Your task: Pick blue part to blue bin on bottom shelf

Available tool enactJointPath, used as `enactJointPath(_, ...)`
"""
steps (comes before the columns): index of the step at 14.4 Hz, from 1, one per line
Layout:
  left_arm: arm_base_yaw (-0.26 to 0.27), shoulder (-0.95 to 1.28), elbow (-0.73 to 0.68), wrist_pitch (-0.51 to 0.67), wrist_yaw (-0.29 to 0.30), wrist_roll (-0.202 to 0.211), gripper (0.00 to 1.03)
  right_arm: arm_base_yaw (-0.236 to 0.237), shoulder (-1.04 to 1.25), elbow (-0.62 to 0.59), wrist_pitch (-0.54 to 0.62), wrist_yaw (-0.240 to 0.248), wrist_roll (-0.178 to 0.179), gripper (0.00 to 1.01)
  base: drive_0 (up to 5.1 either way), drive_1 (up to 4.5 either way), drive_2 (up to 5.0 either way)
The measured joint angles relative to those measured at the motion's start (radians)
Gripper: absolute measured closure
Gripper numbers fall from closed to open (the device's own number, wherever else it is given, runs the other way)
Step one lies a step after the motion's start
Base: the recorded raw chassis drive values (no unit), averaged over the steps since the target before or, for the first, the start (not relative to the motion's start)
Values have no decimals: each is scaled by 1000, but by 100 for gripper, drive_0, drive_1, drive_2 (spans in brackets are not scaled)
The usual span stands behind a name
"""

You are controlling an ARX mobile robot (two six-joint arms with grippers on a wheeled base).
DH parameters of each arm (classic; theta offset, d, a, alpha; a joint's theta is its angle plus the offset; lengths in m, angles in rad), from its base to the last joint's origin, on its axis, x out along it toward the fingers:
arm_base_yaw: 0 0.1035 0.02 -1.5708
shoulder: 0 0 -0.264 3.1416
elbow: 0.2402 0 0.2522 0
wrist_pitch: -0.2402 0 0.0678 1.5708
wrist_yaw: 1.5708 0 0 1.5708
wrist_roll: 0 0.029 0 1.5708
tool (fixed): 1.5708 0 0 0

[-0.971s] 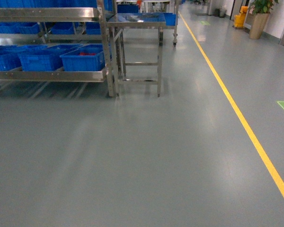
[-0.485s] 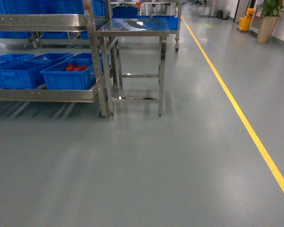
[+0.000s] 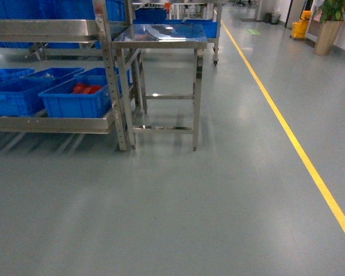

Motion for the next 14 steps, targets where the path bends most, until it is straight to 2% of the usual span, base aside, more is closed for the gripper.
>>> enactJointPath(14,0,2,0,-3,0,0,60,0,0,0,-3,0,0,3,1,427,-425)
